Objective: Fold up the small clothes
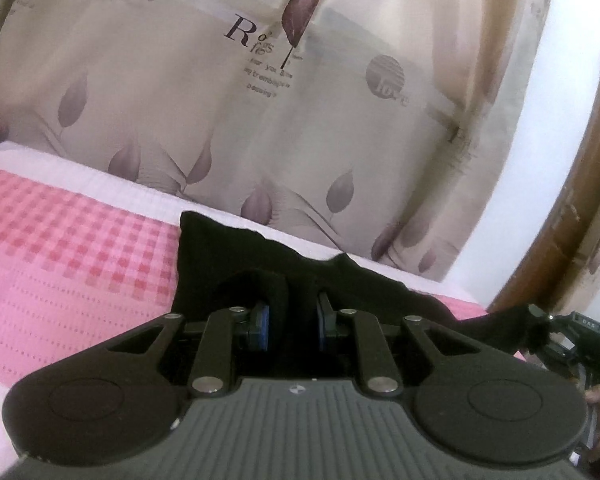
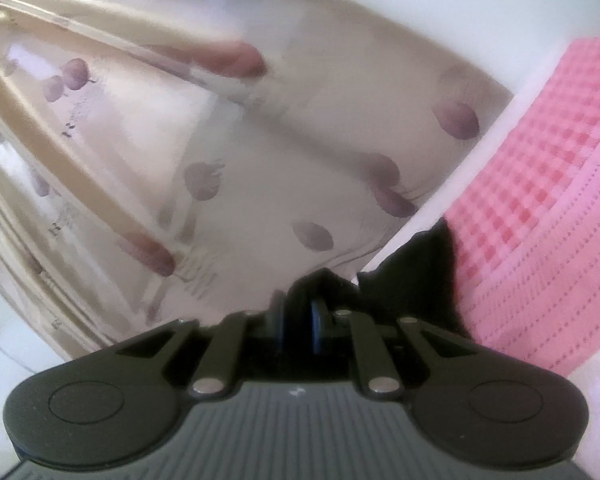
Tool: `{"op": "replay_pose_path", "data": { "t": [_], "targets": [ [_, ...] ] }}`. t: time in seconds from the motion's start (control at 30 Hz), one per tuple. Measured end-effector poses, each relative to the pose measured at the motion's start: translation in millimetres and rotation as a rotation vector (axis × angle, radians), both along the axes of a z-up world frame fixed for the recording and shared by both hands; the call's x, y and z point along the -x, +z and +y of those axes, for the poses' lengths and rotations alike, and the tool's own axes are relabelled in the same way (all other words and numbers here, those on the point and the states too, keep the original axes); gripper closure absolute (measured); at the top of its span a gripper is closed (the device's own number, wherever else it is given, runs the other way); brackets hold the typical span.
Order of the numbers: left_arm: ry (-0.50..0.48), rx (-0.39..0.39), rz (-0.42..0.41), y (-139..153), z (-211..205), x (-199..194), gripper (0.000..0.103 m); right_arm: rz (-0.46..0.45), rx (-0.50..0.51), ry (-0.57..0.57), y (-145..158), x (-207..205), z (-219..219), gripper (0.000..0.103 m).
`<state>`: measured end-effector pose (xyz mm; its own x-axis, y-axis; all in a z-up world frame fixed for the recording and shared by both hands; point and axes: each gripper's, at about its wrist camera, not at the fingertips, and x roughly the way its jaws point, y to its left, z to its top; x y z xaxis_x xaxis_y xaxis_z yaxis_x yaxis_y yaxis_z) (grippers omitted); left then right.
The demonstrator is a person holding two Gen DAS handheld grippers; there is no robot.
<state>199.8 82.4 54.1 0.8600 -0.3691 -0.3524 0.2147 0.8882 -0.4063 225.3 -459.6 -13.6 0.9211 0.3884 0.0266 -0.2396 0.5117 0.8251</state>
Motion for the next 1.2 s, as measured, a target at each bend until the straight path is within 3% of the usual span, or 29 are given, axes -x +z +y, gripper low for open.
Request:
{"op": "replay_pose_path", "data": {
  "t": [0.43, 0.87, 1.2],
  "targets": [
    [0.052, -0.011, 0.027, -11, -8, -68, 0.082, 0.102, -0.005, -0.046, -17, -73, -7, 0.090],
    [0.105, -0.031, 0.091, -41, -12, -120, 0.081, 0.169, -0.018, -0.068, -44, -126, -4, 0.090],
    [0.137, -0.004, 0.110, -51, -11, -141, 0.063, 0.201, -0.028, -0.082, -51, -150, -1, 0.089]
  ]
}}
